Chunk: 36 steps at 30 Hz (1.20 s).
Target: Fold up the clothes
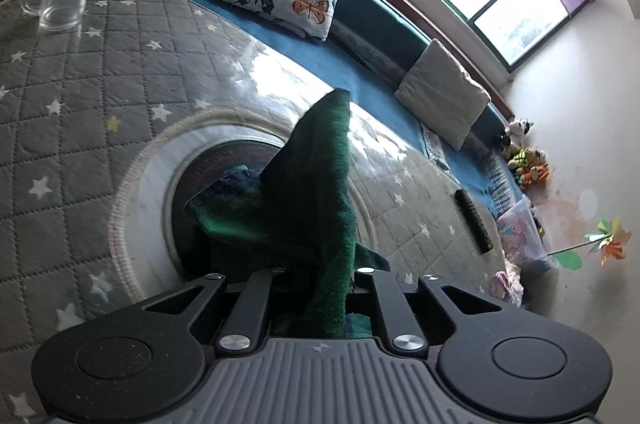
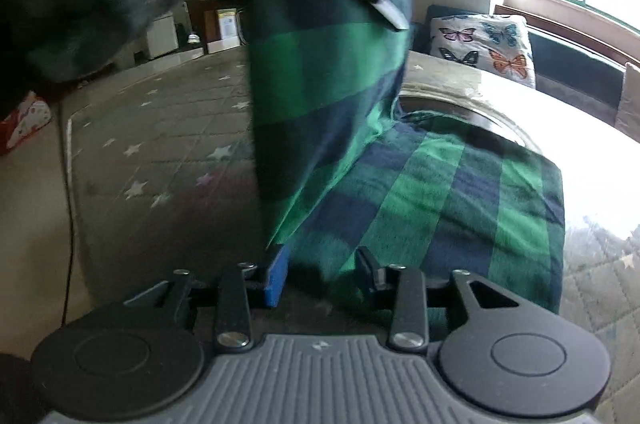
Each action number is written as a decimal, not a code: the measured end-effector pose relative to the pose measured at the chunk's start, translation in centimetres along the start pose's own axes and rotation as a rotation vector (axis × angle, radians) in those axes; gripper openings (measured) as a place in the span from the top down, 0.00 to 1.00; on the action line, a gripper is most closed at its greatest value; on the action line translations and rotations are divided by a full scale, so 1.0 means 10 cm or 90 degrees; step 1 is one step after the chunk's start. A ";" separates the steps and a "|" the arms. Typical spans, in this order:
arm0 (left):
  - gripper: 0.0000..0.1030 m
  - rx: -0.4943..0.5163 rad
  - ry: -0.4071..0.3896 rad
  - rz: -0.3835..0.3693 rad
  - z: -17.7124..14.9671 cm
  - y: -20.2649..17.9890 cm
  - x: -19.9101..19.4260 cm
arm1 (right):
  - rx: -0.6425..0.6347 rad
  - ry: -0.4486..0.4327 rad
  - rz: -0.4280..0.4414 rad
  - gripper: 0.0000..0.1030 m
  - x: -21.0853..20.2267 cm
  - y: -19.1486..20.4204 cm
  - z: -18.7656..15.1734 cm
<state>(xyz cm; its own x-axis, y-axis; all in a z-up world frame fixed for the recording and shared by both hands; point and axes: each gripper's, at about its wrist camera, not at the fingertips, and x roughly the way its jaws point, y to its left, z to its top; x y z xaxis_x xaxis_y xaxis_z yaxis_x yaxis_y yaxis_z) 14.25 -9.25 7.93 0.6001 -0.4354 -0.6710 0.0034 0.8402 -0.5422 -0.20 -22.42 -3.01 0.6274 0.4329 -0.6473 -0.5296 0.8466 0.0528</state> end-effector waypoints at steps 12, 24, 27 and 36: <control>0.82 0.055 0.061 0.046 -0.28 -0.47 0.51 | 0.088 -0.032 0.007 0.54 -0.49 -0.48 -0.30; 0.50 0.076 0.112 0.016 -0.50 -0.70 0.78 | 0.144 -0.041 -0.002 0.53 -0.62 -0.73 -0.46; 0.47 0.088 0.123 -0.002 -0.52 -0.72 0.79 | 0.151 -0.043 0.000 0.53 -0.64 -0.76 -0.47; 0.47 0.110 0.089 -0.017 -0.47 -0.50 0.49 | 0.201 -0.087 0.014 0.53 -0.75 -1.07 -0.30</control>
<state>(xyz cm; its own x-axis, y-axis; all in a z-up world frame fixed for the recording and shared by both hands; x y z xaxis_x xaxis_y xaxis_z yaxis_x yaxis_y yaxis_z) 13.39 -17.11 5.02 0.4813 -0.4882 -0.7280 0.1621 0.8658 -0.4734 -0.95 -35.66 -1.00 0.6993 0.4716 -0.5372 -0.3543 0.8814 0.3125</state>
